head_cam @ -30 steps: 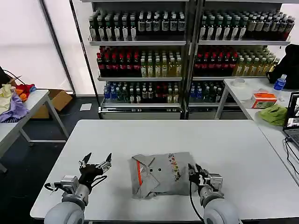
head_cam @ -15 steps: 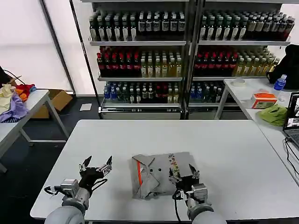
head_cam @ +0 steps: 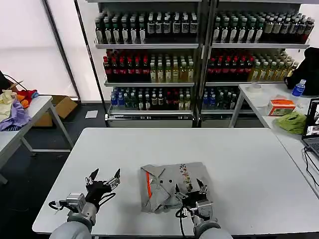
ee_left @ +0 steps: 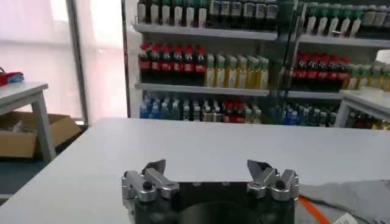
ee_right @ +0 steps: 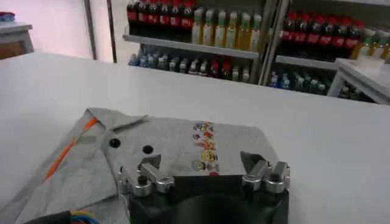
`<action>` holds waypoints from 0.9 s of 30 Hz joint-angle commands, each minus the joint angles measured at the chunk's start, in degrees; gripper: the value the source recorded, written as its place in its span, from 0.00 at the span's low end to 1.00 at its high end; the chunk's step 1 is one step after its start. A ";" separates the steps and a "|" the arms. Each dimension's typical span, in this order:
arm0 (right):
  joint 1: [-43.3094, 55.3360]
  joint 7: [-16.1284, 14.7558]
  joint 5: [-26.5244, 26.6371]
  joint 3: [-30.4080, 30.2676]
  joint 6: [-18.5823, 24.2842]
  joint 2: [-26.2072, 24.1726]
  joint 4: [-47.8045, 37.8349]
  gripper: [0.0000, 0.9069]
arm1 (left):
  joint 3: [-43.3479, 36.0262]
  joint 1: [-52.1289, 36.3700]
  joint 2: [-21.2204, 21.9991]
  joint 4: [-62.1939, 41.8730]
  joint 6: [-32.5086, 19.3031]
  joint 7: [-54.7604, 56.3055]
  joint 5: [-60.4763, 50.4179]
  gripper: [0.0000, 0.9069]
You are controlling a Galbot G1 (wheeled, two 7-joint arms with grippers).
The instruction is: Fold and organize the clothes.
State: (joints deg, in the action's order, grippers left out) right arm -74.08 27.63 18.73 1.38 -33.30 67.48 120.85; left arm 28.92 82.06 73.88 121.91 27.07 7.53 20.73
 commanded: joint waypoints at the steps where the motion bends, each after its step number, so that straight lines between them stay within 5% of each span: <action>1: 1.12 -1.92 -5.62 -1.75 0.15 1.39 -1.96 1.00 | 0.16 0.17 0.03 0.02 -0.39 0.03 -0.04 1.00; 10: 1.04 -1.95 -4.00 -1.48 0.12 0.84 -2.25 1.00 | 0.45 0.88 0.56 0.35 -1.13 0.00 -0.42 1.00; 16: -1.63 -3.78 -7.07 13.77 4.32 3.02 3.28 1.00 | 0.08 0.81 1.71 0.75 -11.08 -1.17 -2.85 1.00; 22: -4.42 -3.62 -1.49 30.87 5.80 0.82 1.63 1.00 | 0.58 -0.06 1.57 1.10 -12.40 -2.02 -2.37 1.00; 27: -8.93 -3.30 -1.22 36.32 9.55 0.61 0.63 1.00 | 0.89 -0.69 1.06 0.38 -12.58 -1.86 -1.70 1.00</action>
State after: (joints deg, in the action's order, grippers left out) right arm -76.94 24.38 15.57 17.96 -29.22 68.44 121.49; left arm 29.68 82.06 75.05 122.50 18.59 6.13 19.12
